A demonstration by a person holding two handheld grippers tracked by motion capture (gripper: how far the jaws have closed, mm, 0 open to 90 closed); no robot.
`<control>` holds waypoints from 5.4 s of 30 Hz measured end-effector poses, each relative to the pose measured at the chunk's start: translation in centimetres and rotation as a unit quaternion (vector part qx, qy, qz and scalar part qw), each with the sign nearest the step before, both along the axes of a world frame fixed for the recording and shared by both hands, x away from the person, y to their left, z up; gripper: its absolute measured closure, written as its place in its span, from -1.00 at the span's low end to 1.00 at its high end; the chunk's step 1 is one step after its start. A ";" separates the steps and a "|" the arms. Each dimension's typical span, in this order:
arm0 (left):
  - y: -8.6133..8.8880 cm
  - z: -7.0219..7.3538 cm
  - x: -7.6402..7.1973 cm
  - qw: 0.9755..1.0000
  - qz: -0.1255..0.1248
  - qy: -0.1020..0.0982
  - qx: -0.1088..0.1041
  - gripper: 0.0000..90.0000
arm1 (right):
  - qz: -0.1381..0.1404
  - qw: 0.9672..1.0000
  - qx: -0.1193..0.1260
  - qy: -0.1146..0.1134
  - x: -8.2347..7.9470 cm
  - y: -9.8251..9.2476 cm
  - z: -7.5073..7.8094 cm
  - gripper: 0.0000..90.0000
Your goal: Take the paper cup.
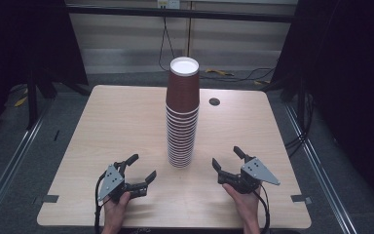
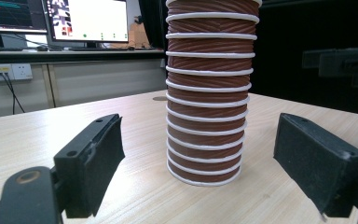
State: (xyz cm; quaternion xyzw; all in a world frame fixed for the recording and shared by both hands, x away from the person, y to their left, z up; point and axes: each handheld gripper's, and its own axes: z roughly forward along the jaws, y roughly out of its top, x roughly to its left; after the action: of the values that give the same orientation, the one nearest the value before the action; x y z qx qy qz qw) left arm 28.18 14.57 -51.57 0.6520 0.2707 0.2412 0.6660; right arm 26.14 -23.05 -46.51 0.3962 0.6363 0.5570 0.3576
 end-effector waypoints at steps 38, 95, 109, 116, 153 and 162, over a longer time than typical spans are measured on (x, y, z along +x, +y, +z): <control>0.0 0.0 0.0 1.000 -0.002 0.001 0.001 -0.65 | 0.109 0.994 0.019 0.019 4.2 2.3 9.3 -0.59; 0.1 0.0 0.0 1.000 -0.002 -0.002 0.002 -0.65 | 0.241 0.968 -0.053 0.050 11.2 7.7 21.9 -0.70; 0.1 0.0 0.0 1.000 -0.002 -0.002 0.002 -0.65 | 0.237 0.966 -0.078 0.067 11.8 9.1 22.7 -0.66; 0.1 0.0 0.0 1.000 -0.003 -0.002 0.004 -0.65 | 0.238 0.966 -0.080 0.067 11.8 9.1 22.7 -0.64; 0.1 0.0 0.0 1.000 -0.003 -0.002 0.003 -0.65 | 0.263 0.965 -0.009 0.003 11.1 7.7 25.0 -0.61; 0.1 0.0 0.0 1.000 -0.002 -0.002 0.002 -0.65 | 0.257 0.966 0.012 -0.026 10.6 7.3 25.6 -0.61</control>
State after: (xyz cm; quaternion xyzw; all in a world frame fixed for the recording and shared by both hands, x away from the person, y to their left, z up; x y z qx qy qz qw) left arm 28.17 14.63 -51.57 0.6535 0.2674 0.2415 0.6657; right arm 36.77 -15.76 -20.95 0.2091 0.7004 0.6482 0.2134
